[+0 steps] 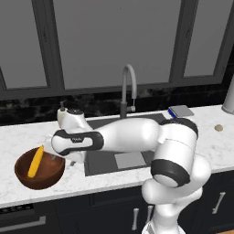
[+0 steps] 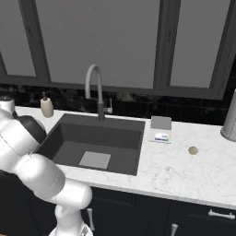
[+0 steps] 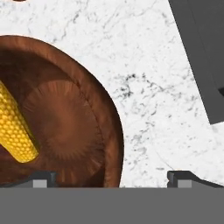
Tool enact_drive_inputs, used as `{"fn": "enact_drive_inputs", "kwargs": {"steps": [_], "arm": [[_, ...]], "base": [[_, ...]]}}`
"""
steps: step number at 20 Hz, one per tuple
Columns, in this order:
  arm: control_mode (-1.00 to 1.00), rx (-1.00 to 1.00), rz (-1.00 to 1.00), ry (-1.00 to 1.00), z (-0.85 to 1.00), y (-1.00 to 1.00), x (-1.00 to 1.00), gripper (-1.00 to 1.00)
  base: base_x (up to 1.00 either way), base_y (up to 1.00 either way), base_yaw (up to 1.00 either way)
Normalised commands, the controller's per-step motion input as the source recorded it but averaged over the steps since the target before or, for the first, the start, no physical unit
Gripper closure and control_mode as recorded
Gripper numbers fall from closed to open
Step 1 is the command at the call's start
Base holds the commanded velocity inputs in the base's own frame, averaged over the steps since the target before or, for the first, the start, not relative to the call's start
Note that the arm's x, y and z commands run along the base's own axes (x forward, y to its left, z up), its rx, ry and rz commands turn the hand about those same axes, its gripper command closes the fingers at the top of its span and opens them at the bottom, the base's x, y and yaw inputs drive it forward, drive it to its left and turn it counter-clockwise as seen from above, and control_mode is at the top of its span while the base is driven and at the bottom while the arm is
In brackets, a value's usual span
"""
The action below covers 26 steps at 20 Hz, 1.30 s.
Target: Pick the corn from the sink and place it in the bowl. Then pick the bowl and place it in the microwave. Then close the microwave door and press the start button.
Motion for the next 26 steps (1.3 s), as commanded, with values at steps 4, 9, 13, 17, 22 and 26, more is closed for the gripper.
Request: {"fn": "enact_drive_inputs", "kwargs": {"steps": [4, 9, 13, 17, 22, 26], "arm": [[-1.0, 0.0, 0.0, 0.0, -0.28, 0.1, 0.01, -1.0], [-1.0, 0.0, 0.0, 0.0, -0.32, 0.0, 0.0, -1.0], [-1.0, 0.0, 0.0, 0.0, -0.31, 0.14, 0.0, 1.0], [-1.0, 0.0, 0.0, 0.0, -0.15, 0.06, 0.0, 1.0], [-1.0, 0.0, 0.0, 0.0, -0.01, 0.02, -0.12, 1.0], [-1.0, 0.04, -0.08, 0.0, 0.43, -0.21, -0.43, 1.0]], "base": [[0.0, 0.0, 0.0], [0.0, 0.0, 0.0], [0.0, 0.0, 0.0], [0.0, 0.0, 0.0], [0.0, 0.0, 0.0], [0.0, 0.0, 0.0]]}}
